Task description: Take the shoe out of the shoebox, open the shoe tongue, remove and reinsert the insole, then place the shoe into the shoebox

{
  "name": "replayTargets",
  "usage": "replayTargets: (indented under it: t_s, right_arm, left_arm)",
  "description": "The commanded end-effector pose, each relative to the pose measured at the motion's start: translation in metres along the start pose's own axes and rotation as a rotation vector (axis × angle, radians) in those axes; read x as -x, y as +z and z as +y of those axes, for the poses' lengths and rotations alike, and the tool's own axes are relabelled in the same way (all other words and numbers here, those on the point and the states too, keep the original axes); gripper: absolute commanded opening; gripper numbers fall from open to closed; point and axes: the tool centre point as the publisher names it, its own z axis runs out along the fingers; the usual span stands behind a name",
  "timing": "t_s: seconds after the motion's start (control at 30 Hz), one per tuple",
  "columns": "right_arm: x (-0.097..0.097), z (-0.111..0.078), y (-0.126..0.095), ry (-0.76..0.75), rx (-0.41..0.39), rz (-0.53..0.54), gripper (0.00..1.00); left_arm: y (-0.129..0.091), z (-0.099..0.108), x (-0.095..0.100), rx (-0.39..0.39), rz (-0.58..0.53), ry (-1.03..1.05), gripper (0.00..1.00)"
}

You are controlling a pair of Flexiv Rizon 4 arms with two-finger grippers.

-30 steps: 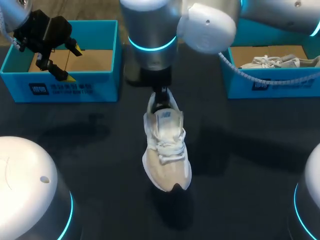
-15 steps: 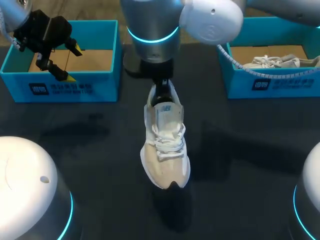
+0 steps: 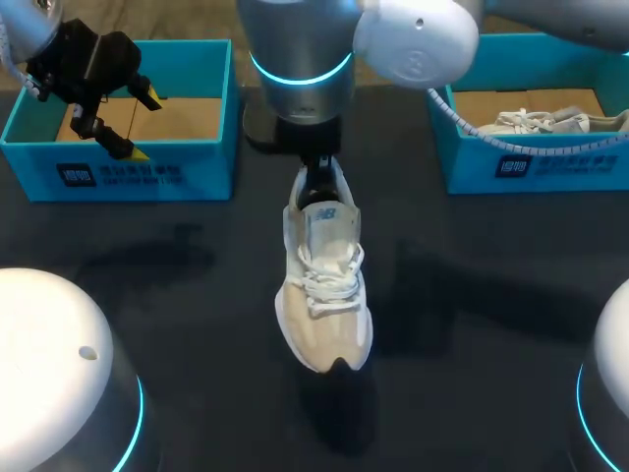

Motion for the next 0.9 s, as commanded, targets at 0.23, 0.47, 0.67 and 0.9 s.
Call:
replayTargets:
  t_s: [0.23,0.47,0.67,0.9]
  right_arm:
    - [0.014,-0.010,0.008,0.001,-0.035,-0.006,0.00]
    - [0.054,-0.040,0.015,-0.015,-0.073,-0.034,0.00]
    - [0.092,-0.076,0.025,0.023,-0.146,-0.046,0.00]
    - [0.137,-0.115,0.035,0.091,-0.183,-0.033,0.00]
  left_arm:
    - [-0.001,0.000,-0.001,0.004,0.000,0.000,1.00]
    - [-0.001,0.000,-0.001,0.004,0.000,0.000,1.00]
    - [-0.001,0.000,-0.001,0.004,0.000,0.000,1.00]
    - [-0.001,0.000,-0.001,0.004,0.000,0.000,1.00]
